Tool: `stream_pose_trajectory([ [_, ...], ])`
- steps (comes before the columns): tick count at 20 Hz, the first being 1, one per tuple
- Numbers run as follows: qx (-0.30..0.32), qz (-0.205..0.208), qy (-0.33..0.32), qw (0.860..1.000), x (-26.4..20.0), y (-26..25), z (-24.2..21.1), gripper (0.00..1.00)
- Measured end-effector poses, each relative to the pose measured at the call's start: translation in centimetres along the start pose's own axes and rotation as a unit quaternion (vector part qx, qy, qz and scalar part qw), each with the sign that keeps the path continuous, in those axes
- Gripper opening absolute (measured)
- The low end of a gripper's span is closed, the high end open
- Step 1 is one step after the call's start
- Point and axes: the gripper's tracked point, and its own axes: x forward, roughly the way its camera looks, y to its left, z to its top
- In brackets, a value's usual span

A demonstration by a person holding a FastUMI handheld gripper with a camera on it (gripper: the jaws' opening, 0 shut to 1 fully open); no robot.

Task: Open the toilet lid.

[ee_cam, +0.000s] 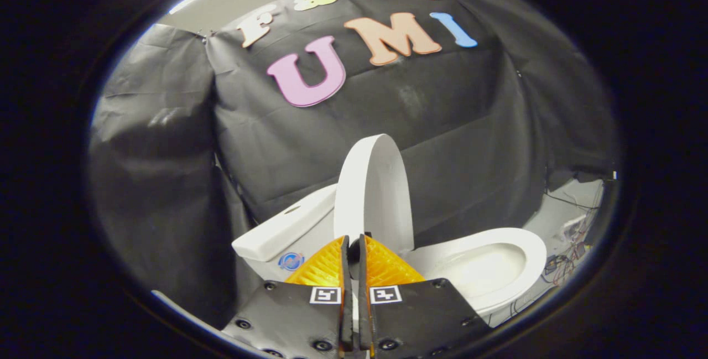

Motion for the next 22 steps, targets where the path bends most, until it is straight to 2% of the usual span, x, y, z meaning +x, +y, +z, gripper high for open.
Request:
stream_pose_trajectory([
  [8, -0.023, 0.054, 0.013, 0.998, 2.5, 5.4, -1.6, 0.05],
  [19, -0.029, 0.093, 0.023, 0.995, 4.7, 8.6, -3.5, 0.05],
  [22, -0.046, 0.098, 0.026, 0.994, 5.3, 9.3, -3.6, 0.05],
])
